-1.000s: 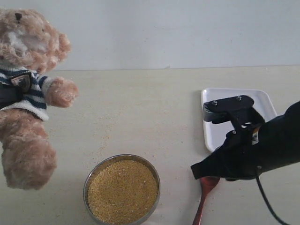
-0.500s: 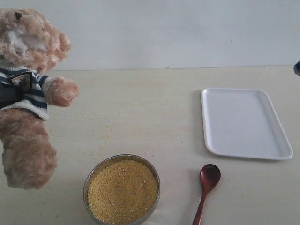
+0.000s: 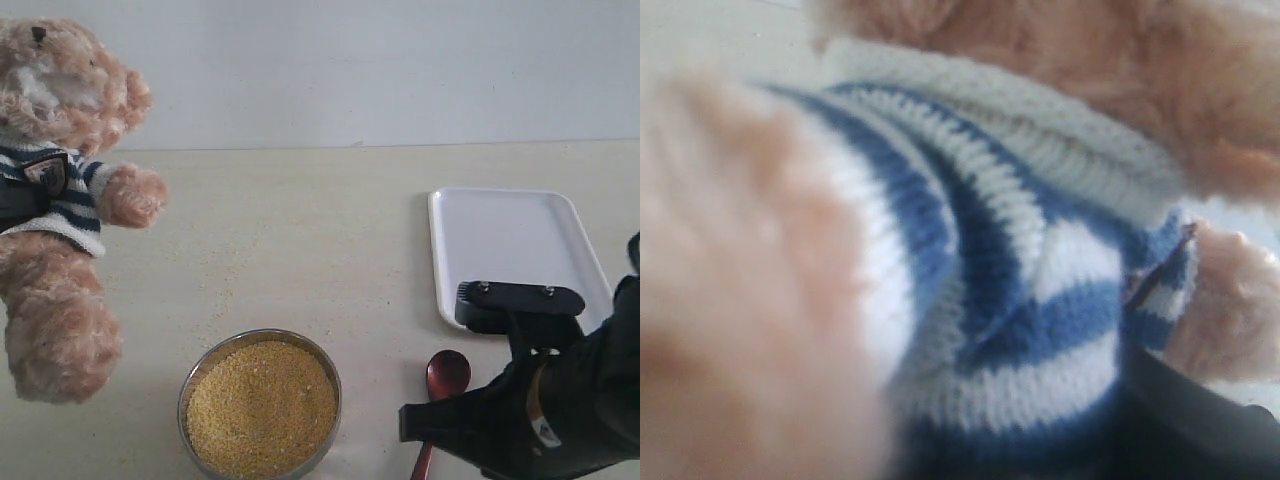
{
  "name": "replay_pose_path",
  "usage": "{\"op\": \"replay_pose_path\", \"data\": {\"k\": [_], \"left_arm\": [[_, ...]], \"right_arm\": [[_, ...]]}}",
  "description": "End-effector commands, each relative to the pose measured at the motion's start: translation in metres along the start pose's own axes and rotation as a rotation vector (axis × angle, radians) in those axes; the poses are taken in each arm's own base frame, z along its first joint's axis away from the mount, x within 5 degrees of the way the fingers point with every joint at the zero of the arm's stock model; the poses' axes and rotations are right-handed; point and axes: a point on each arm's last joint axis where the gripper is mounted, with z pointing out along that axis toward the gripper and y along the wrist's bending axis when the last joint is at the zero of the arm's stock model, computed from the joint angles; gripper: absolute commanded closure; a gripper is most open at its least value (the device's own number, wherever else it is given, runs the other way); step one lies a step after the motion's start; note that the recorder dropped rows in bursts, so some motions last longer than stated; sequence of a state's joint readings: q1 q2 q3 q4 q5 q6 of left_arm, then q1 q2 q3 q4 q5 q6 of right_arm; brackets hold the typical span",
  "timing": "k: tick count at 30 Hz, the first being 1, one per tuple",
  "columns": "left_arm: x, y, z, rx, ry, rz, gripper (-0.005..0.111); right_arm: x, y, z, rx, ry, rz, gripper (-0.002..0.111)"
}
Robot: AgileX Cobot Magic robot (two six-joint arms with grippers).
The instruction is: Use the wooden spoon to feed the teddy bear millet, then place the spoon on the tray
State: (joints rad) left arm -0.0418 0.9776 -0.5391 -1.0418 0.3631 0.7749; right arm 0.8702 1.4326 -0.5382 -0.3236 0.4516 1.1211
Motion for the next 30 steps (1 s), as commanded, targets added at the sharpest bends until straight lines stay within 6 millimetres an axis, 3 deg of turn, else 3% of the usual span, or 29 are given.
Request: {"op": "replay_pose_path", "data": {"k": [1,4,9,15,21,30], "left_arm": [[-0.001,-0.002,-0.002,0.012,-0.008,-0.004,0.102],[0.000,-0.003,-0.002,0.023,0.004,-0.004,0.102],[0.001,-0.004,-0.002,0.028,0.009,-0.004,0.102],[0.001,-0.004,-0.002,0.028,0.009,-0.004,0.102],[0.001,-0.004,-0.002,0.028,0.009,-0.004,0.102],[0.001,-0.004,-0.002,0.032,0.012,-0.004,0.102]], "right_arm": [[0.005,0.017,0.009,-0.089,-0.037,-0.021,0.108],[0.000,0.026,0.010,-0.146,-0.070,-0.066,0.099],[0.000,0.023,0.010,-0.105,-0.068,-0.089,0.052],[-0.005,0.018,0.008,-0.013,-0.089,-0.161,0.051],[-0.020,0.031,0.000,-0.037,-0.137,-0.162,0.051],[-0.013,0.029,0.026,0.065,-0.039,-0.134,0.052]]}}
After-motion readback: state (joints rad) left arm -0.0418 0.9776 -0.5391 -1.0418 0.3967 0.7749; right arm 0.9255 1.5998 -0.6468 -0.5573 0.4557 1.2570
